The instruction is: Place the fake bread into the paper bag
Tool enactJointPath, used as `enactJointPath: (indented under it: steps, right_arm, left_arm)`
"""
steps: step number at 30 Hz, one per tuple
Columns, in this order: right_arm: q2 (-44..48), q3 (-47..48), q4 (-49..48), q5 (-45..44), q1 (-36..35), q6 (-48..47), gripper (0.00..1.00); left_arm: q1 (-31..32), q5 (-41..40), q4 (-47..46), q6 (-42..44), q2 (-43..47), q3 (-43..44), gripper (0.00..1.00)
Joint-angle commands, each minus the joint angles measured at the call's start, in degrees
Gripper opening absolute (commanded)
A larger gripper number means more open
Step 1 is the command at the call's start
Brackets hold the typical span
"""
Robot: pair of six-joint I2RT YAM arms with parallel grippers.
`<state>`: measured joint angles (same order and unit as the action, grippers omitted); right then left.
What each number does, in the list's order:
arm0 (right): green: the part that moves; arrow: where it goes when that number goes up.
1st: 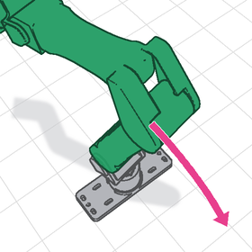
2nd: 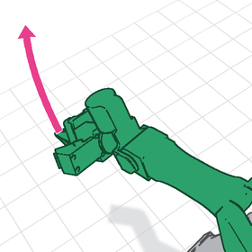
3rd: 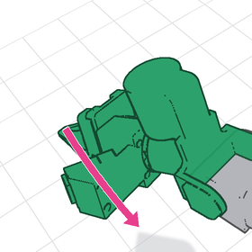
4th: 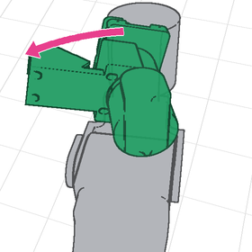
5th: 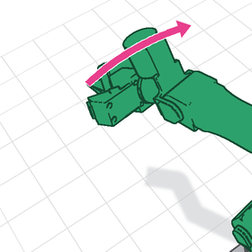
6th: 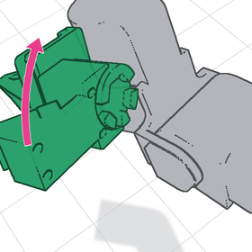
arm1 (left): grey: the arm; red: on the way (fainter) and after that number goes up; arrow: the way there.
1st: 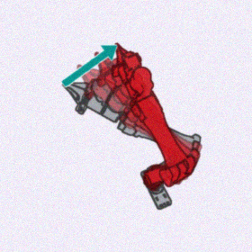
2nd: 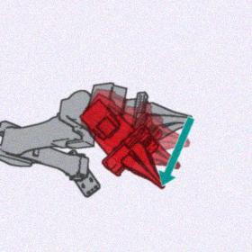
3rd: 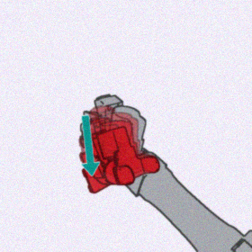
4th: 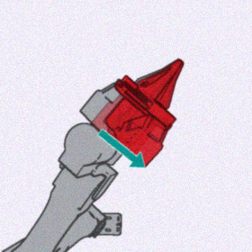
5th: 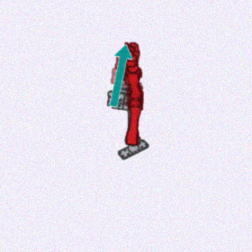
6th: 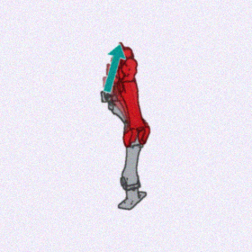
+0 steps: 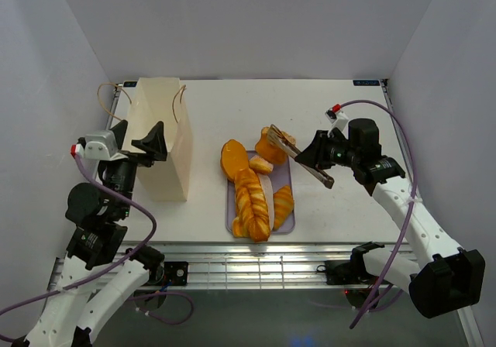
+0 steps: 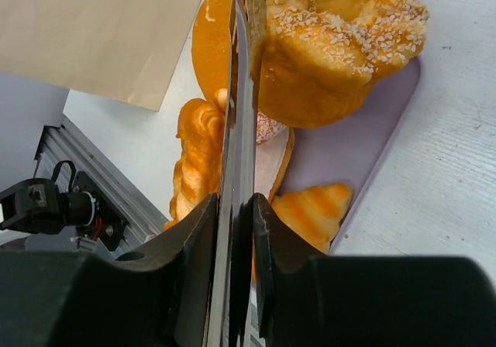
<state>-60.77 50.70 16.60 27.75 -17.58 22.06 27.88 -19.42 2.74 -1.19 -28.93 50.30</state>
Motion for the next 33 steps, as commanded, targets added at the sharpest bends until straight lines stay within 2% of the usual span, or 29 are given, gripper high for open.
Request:
enactJointPath:
  steps: [1,8,14,16,19,25,33]
  right_arm:
    - [1.27,2.74,-1.75,3.62,0.27,-1.06,0.19]
    - [1.89,6.6,-0.7,4.51,0.27,-1.76,0.19]
    - [1.19,13.89,0.45,5.82,0.27,-1.85,0.19]
    - [0.92,17.13,0.63,6.44,0.27,-1.67,0.19]
    - [-0.04,21.53,0.71,8.28,0.27,-1.15,0.19]
    - [-2.77,28.83,0.63,11.88,0.09,0.08,0.19]
    - [-5.93,35.42,-1.66,13.82,-3.5,1.58,0.19]
  left_arm:
    - [0.16,0.17,6.03,-1.44,1.77,3.83,0.98]
    - [0.16,-2.02,13.42,-3.73,5.54,8.23,0.98]
    - [0.16,-15.19,20.36,-6.27,6.95,5.95,0.96]
    - [0.16,-21.67,20.9,-8.55,8.87,3.67,0.96]
    - [0.16,-26.27,19.67,-10.14,12.74,-1.16,0.96]
    - [0.16,-27.25,20.98,-13.13,16.53,-4.86,0.94]
    - [0.25,-21.9,28.18,-16.29,18.29,-1.27,0.94]
